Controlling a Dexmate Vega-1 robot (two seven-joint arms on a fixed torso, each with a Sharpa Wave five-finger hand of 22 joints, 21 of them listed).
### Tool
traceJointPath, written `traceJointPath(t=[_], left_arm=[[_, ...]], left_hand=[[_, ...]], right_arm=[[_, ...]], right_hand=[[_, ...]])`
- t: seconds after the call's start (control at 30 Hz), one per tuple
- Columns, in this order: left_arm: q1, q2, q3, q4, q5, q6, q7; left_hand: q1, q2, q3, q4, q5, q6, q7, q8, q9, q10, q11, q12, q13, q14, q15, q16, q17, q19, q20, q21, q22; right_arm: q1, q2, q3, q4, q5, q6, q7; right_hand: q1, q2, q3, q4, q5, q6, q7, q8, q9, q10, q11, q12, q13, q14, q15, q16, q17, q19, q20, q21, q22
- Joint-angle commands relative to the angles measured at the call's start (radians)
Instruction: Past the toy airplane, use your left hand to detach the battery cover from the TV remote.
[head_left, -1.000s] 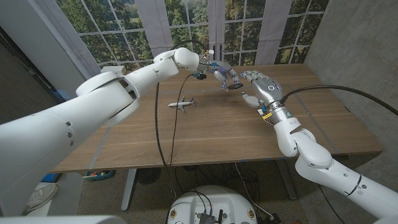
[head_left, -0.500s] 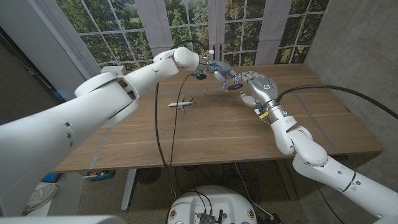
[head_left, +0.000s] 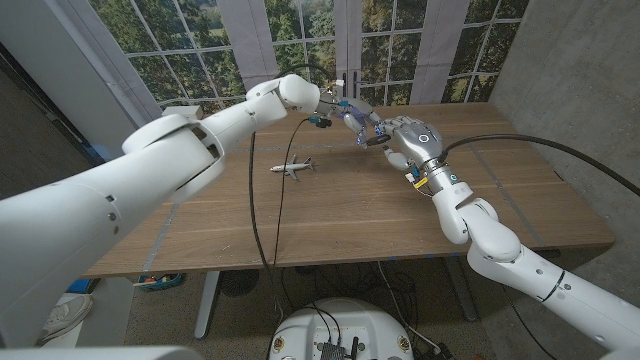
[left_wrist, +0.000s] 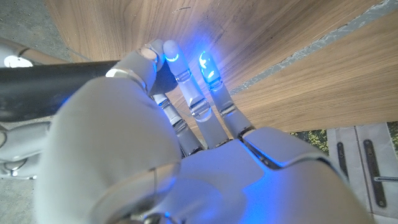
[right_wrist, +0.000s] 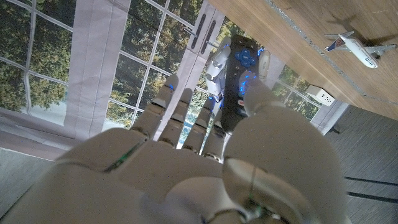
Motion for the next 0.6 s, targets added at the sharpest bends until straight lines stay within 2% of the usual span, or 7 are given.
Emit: traceJointPath(t=[0.03,0.1,0.17,0.3,0.33,0.4,0.6], left_arm=[[-0.008,-0.009,0.001,0.029,-0.006,-0.017,-0.009],[-0.008,-0.010,0.001,0.033,-0.007,-0.018,-0.012],[-0.009,-0.010,0.002,0.035,-0.006,-0.020,-0.012],[-0.008,-0.010,0.003,0.036,-0.008,-0.021,-0.018],[-0.008,-0.010,0.003,0.036,-0.009,-0.020,-0.020],[-0.008,-0.010,0.003,0.037,-0.010,-0.018,-0.023],[-0.001,-0.003,0.001,0.017,-0.015,-0.003,-0.033]], left_hand=[[-0.004,0.007,0.017,0.009,0.007,0.263,0.255,-0.004,0.007,0.426,0.149,0.021,0.359,0.000,-0.025,-0.001,0.004,-0.007,-0.054,0.013,-0.001],[-0.005,0.007,0.017,0.009,0.008,0.264,0.256,-0.005,0.007,0.426,0.151,0.020,0.362,0.000,-0.025,-0.002,0.005,-0.009,-0.053,0.016,-0.004],[-0.005,0.007,0.018,0.009,0.008,0.263,0.255,-0.006,0.007,0.427,0.150,0.018,0.360,0.000,-0.025,-0.003,0.006,-0.011,-0.053,0.019,-0.006],[-0.005,0.006,0.019,0.009,0.009,0.265,0.256,-0.007,0.008,0.427,0.148,0.016,0.362,0.001,-0.025,-0.004,0.008,-0.010,-0.053,0.024,-0.009],[-0.006,0.006,0.019,0.010,0.009,0.265,0.256,-0.008,0.008,0.429,0.149,0.015,0.361,0.001,-0.025,-0.004,0.008,-0.012,-0.054,0.024,-0.010],[-0.006,0.006,0.019,0.009,0.009,0.265,0.259,-0.009,0.009,0.427,0.151,0.015,0.363,0.002,-0.025,-0.005,0.009,-0.013,-0.053,0.026,-0.012],[-0.007,0.006,0.021,0.010,0.010,0.265,0.257,-0.011,0.012,0.427,0.151,0.011,0.365,0.003,-0.025,-0.007,0.012,-0.016,-0.054,0.035,-0.019]], right_arm=[[0.015,0.012,-0.005,0.033,-0.001,0.040,-0.056],[0.013,0.013,-0.004,0.038,-0.002,0.046,-0.078],[0.011,0.015,-0.005,0.044,-0.009,0.051,-0.105],[0.006,0.021,-0.004,0.061,-0.014,0.068,-0.177],[0.004,0.023,-0.004,0.068,-0.014,0.076,-0.203],[0.001,0.026,-0.001,0.076,-0.010,0.088,-0.241],[-0.014,0.029,0.009,0.079,0.033,0.127,-0.300]], right_hand=[[0.011,0.021,-0.031,-0.006,-0.005,0.105,0.000,0.029,0.004,0.058,-0.002,0.022,0.016,0.015,-0.171,0.036,0.035,0.017,-0.009,0.010,0.007],[0.016,0.027,-0.045,-0.006,-0.008,0.146,0.003,0.040,0.005,0.087,-0.002,0.033,0.023,0.029,-0.172,0.053,0.049,0.024,-0.013,0.015,0.007],[0.020,0.030,-0.065,-0.006,-0.015,0.165,-0.011,0.042,0.007,0.134,-0.003,0.052,0.034,0.060,-0.174,0.083,0.069,0.032,-0.018,0.020,0.008],[0.036,0.041,-0.103,-0.004,-0.025,0.264,-0.001,0.080,0.015,0.223,0.001,0.091,0.064,0.112,-0.182,0.139,0.112,0.049,-0.032,0.034,0.010],[0.046,0.043,-0.112,-0.007,-0.026,0.298,0.000,0.094,0.017,0.262,0.003,0.109,0.075,0.130,-0.186,0.157,0.127,0.052,-0.040,0.039,0.011],[0.071,0.056,-0.118,-0.009,-0.027,0.392,-0.001,0.133,0.019,0.327,0.005,0.138,0.096,0.172,-0.191,0.182,0.149,0.067,-0.052,0.051,0.013],[0.108,0.047,-0.124,-0.016,-0.019,0.459,-0.003,0.158,0.011,0.384,0.005,0.164,0.121,0.221,-0.195,0.202,0.172,0.082,-0.065,0.066,0.014]])
